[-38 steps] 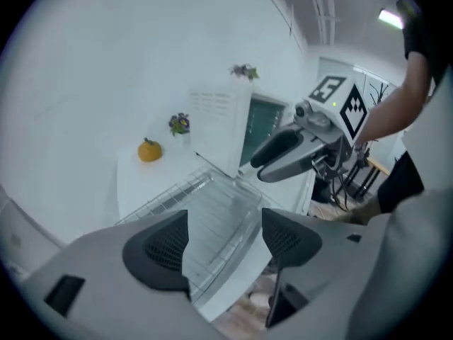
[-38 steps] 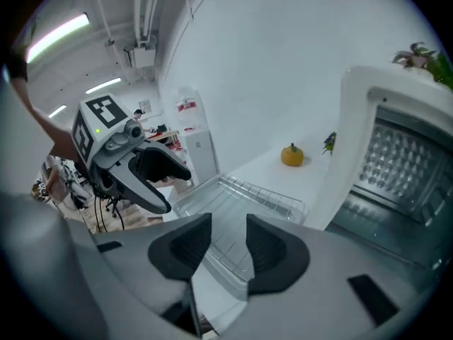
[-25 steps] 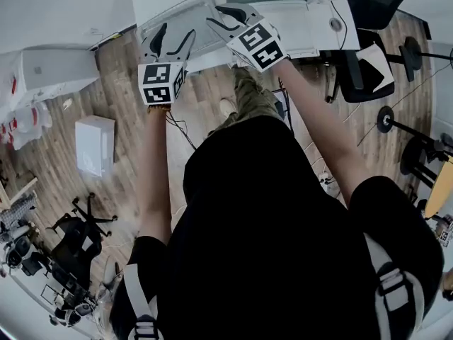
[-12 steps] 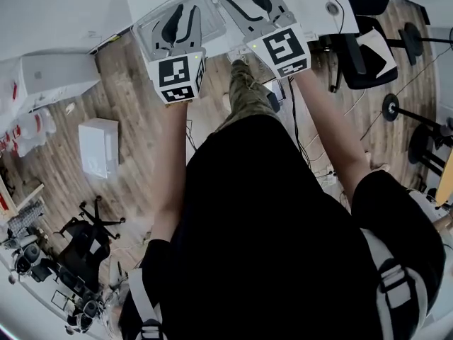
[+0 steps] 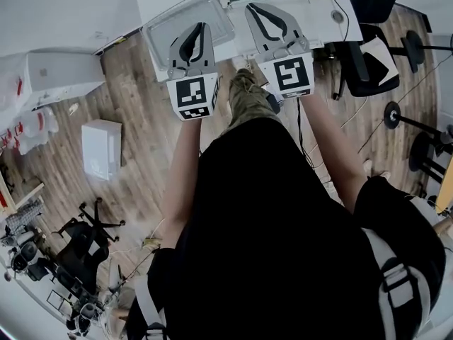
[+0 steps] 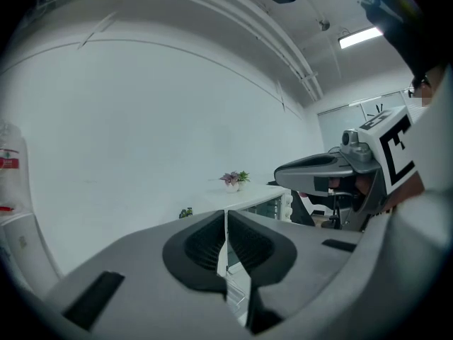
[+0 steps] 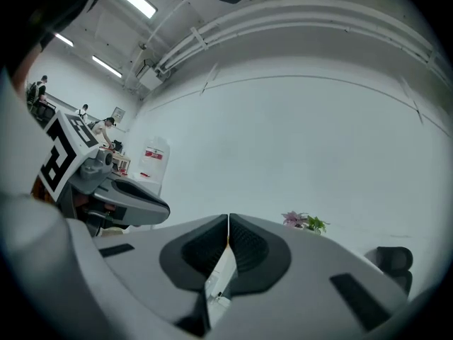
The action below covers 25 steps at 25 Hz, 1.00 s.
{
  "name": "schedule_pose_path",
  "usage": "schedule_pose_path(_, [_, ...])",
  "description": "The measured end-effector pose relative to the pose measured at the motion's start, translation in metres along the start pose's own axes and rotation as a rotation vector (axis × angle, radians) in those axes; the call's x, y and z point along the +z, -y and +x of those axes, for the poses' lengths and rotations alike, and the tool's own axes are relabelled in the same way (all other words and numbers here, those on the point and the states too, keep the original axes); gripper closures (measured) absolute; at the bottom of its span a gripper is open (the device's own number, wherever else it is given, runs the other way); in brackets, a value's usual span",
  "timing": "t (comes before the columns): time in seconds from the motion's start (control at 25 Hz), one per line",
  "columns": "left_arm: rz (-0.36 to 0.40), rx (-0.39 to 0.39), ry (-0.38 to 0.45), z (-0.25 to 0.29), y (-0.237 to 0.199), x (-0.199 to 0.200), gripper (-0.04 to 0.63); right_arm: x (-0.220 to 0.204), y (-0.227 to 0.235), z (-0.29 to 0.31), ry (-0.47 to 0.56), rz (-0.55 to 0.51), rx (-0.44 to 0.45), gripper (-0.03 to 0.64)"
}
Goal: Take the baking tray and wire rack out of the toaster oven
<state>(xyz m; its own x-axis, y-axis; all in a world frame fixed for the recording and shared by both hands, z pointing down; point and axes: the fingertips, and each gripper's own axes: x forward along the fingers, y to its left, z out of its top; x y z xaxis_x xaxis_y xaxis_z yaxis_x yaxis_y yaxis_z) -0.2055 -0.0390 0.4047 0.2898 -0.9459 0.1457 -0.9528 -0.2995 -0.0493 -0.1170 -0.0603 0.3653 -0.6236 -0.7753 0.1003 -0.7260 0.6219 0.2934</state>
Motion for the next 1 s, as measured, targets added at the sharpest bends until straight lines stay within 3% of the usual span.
schedule_pose_path(0.48, [-0.05, 0.056, -0.102, -0.02, -0.019, -0.052, 0.56, -0.026, -0.017, 0.009, -0.087, 0.046, 0.07, 0.586])
schedule_pose_path(0.76, [-0.075, 0.132, -0.165, -0.02, -0.049, -0.073, 0.559, -0.043, -0.028, 0.022, -0.147, 0.075, 0.11, 0.586])
schedule_pose_path(1.0, [-0.124, 0.183, -0.265, -0.009, -0.076, -0.111, 0.558, -0.086, -0.032, 0.045, -0.234, 0.163, 0.122, 0.586])
